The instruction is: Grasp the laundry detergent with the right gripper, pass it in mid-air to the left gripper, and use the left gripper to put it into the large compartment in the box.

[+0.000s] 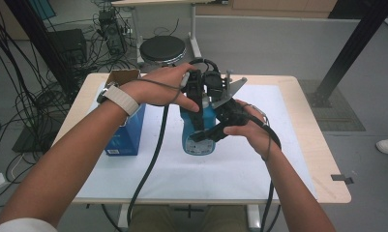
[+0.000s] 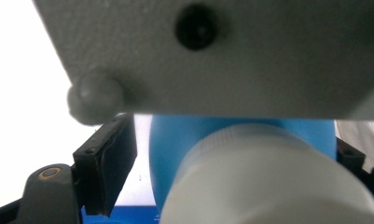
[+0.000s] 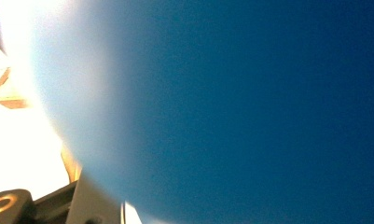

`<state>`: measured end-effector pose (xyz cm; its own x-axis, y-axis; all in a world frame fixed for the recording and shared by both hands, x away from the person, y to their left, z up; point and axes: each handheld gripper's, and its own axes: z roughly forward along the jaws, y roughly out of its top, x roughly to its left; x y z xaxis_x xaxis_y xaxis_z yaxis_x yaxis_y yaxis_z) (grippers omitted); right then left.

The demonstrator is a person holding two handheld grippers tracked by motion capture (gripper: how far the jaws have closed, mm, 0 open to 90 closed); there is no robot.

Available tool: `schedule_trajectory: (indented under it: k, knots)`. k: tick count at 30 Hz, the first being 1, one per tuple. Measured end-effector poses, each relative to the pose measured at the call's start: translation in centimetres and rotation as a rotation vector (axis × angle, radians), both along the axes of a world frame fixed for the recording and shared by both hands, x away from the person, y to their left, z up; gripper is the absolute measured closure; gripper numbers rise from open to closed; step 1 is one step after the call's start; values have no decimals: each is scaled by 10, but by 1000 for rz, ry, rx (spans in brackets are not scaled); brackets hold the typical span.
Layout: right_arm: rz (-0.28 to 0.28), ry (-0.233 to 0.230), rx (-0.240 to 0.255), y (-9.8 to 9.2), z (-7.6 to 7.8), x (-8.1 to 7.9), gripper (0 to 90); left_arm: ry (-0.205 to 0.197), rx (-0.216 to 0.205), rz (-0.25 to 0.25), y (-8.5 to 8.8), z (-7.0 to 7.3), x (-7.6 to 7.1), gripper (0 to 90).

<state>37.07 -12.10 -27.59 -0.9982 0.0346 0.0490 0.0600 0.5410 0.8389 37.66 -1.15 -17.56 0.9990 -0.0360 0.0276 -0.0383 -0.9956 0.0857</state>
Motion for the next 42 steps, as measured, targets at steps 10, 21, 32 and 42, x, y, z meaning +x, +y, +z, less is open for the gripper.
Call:
schedule_trajectory:
  k: [10, 21, 32, 42]
  knots:
    - [4, 13, -6, 2, -2, 0, 432, 20, 1, -8, 1, -3, 0, 272]
    - [11, 11, -7, 4, -3, 0, 432, 65, 0, -14, 3, -5, 1, 380]
    - [10, 10, -12, 5, -4, 1, 432, 69, -12, -6, 6, -6, 2, 384]
    - [11, 10, -21, 5, -5, 1, 431, 72, -19, -6, 7, -8, 2, 384]
